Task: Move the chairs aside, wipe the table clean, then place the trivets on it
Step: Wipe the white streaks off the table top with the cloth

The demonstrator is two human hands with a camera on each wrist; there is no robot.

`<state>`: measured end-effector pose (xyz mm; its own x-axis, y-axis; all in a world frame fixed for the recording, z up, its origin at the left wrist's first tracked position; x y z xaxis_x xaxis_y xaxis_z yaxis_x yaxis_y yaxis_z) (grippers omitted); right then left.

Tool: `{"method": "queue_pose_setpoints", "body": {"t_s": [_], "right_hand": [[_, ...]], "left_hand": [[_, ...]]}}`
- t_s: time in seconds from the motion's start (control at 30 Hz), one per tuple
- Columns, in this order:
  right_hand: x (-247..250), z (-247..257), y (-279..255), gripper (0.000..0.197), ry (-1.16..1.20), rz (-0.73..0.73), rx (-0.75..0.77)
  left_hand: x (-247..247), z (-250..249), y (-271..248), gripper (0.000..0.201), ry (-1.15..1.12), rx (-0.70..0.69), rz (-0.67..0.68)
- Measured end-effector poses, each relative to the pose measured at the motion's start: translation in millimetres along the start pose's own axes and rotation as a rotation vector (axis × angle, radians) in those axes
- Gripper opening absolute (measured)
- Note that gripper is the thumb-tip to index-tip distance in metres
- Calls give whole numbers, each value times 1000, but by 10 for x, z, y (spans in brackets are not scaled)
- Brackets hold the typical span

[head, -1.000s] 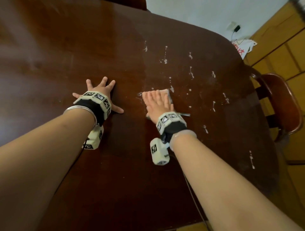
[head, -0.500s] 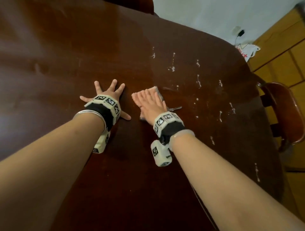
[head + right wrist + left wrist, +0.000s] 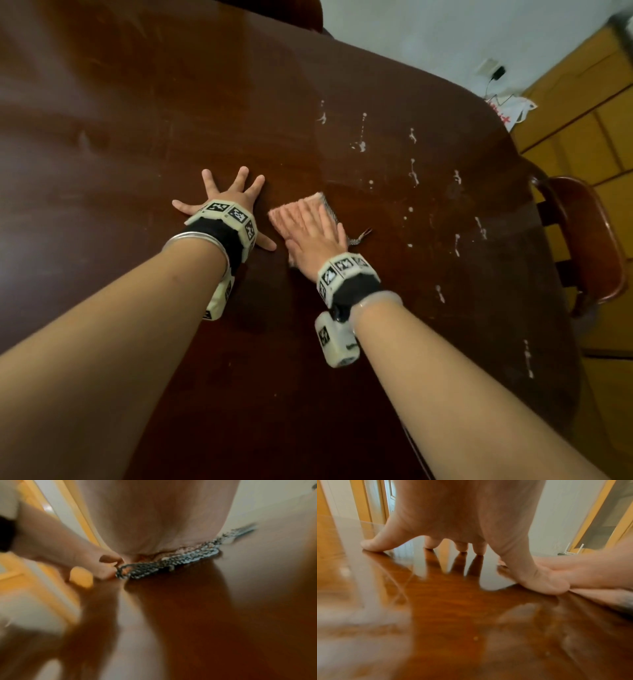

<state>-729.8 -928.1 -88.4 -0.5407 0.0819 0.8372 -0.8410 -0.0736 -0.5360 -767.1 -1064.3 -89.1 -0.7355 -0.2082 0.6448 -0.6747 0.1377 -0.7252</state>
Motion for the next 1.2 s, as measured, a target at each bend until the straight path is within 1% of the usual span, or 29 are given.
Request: {"method": "queue_pose_setpoints", "body": {"t_s": [0.07, 0.13, 0.23, 0.27, 0.3, 0.33, 0.37, 0.43, 0.47, 0.53, 0.6, 0.67, 0.73, 0.8, 0.87, 0.93, 0.97, 1.03, 1.07, 1.13, 1.2], "right_hand": [[-83, -301, -211, 56, -4, -19, -30], [-14, -663, -221, 55, 36, -22, -125], [90, -941, 237, 57, 80, -4, -292], [91, -921, 385, 58, 105, 4, -348], [89, -824, 491, 59, 113, 7, -367], [72, -674, 514, 59, 111, 8, -346], [24, -496, 444, 59, 106, 20, -292], [-82, -247, 109, 60, 72, 59, -192], [-111, -214, -88, 59, 62, 65, -154], [-217, -355, -420, 58, 34, 62, -142], [-214, -692, -568, 56, 61, 62, -221], [-157, -980, -501, 55, 129, 60, -338], [-79, -1055, -297, 56, 168, 44, -439], [-11, -902, -111, 58, 206, 21, -480], [-40, -574, -102, 57, 217, 35, -399], [-102, -297, -265, 59, 142, 67, -274], [-164, -259, -380, 59, 101, 78, -224], [-321, -420, -556, 58, 61, 76, -174], [-335, -583, -621, 57, 76, 67, -188], [-313, -955, -648, 55, 127, 67, -289], [-214, -1164, -546, 55, 165, 73, -413]], "left_hand": [[1, -3, -16, 139, 0, -7, 5], [2, -1, -29, 139, -2, -9, 4], [2, 1, -27, 139, -6, -13, 9], [0, 3, -21, 140, -7, -16, 11], [-2, 3, -15, 140, -9, -20, 13], [-6, -1, -9, 140, -10, -21, 17], [-8, 3, -8, 140, -10, -19, 20], [-5, 13, -8, 140, -7, -10, 20], [-4, 12, -13, 140, -7, -9, 21], [0, 5, -41, 139, -14, -13, 23], [4, -11, -82, 138, -18, -20, 18], [14, -23, -99, 138, -14, -28, 7], [24, -17, -104, 137, -13, -22, 6], [24, -24, -108, 137, -8, -14, 14], [15, -26, -101, 137, -7, -15, 16], [18, -20, -96, 137, -10, -16, 9], [20, -21, -102, 137, -10, -19, 6], [20, -30, -116, 136, -10, -26, 0], [23, -33, -123, 136, -10, -28, -2], [19, -27, -133, 136, -9, -26, -5], [19, -26, -126, 136, -9, -25, -8]]}}
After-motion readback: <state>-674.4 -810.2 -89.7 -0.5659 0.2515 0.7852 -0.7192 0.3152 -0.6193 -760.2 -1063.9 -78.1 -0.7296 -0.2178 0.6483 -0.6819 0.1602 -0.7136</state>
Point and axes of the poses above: each hand's wrist, its own y-axis towards the middle knuckle, its own x-axis out of the back of the hand, z = x × y, the point moved 10 cm from there along y, towards the middle knuckle, and after that the axes turned 5 degrees about -x, right-handed, at the moved point
